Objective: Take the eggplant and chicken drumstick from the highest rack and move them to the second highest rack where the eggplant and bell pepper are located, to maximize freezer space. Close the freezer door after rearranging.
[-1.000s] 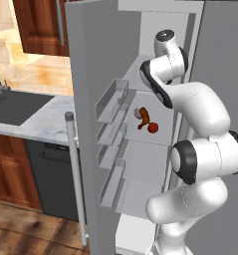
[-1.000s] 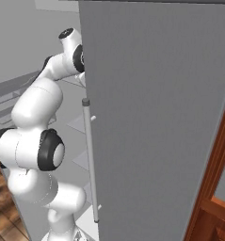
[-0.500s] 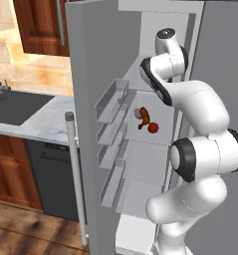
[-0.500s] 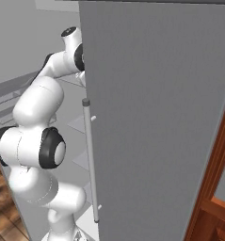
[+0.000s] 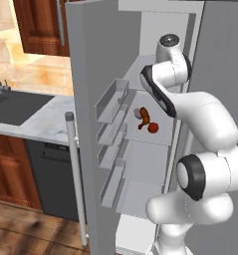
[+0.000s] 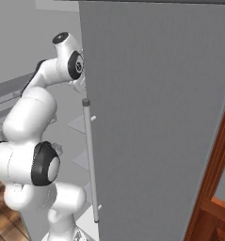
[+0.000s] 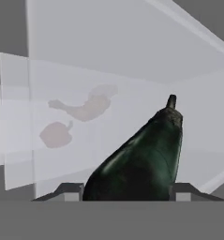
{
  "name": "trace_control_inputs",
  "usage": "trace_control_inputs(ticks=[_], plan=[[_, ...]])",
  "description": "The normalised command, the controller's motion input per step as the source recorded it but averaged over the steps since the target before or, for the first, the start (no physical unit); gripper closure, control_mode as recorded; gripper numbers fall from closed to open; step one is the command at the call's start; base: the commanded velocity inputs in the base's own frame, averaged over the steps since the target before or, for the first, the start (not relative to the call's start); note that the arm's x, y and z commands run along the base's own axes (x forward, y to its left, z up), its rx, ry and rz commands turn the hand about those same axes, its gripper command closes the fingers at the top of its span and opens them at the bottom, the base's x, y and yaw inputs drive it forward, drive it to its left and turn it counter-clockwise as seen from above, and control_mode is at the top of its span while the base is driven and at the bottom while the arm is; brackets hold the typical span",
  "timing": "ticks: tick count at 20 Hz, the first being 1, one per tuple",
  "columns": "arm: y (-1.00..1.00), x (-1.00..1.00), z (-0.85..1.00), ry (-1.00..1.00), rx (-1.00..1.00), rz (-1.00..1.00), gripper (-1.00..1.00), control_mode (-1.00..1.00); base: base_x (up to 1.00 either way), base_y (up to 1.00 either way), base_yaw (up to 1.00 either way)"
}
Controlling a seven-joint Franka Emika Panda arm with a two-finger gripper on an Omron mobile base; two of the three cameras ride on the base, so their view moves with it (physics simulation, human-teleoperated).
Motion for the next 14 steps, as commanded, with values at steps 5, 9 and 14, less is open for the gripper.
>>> trace_control_inputs(ticks=[5, 9, 14], plan=[[0.36, -0.78, 0.02, -0.09, 0.0, 0.0, 1.0, -1.0, 0.0, 0.0, 0.0], [0.36, -0.82, 0.02, 0.0, 0.0, 0.0, 1.0, -1.0, 0.0, 0.0, 0.0], [0.38, -0.63, -0.27, 0.06, -0.01, 0.0, 1.0, -1.0, 0.0, 0.0, 0.0]])
